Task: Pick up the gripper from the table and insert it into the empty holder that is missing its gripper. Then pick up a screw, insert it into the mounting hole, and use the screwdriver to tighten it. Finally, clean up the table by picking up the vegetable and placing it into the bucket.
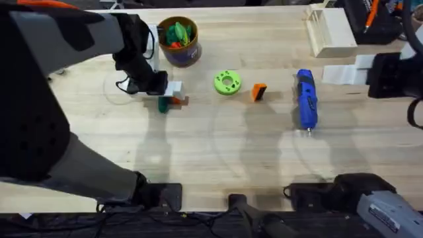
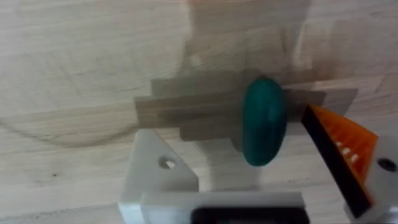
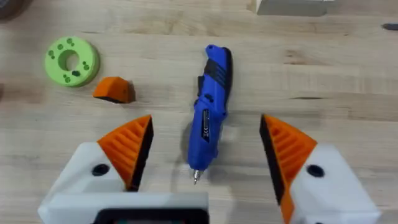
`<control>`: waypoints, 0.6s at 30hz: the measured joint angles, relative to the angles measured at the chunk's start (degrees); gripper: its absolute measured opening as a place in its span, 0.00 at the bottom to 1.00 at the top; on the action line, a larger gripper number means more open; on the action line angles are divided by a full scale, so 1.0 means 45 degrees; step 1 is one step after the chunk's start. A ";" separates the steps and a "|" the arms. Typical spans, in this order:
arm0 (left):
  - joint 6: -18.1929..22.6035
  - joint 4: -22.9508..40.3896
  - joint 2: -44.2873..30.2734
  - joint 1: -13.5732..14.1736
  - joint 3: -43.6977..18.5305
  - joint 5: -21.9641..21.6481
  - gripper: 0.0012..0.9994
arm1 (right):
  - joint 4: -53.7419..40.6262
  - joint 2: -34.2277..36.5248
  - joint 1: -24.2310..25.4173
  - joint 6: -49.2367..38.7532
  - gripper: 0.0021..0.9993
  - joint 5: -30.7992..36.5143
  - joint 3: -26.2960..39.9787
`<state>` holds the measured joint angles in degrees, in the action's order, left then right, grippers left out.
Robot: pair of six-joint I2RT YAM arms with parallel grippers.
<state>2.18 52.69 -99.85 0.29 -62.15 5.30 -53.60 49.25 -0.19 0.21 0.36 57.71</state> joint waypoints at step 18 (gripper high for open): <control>0.0096 -0.0278 -0.0050 0.0118 -0.0193 0.0826 0.01 | -0.0005 0.0000 0.0000 -0.0002 0.97 0.0000 0.0000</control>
<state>2.61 51.44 -100.07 0.82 -63.02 9.02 -53.63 49.25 -0.19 0.20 0.36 57.71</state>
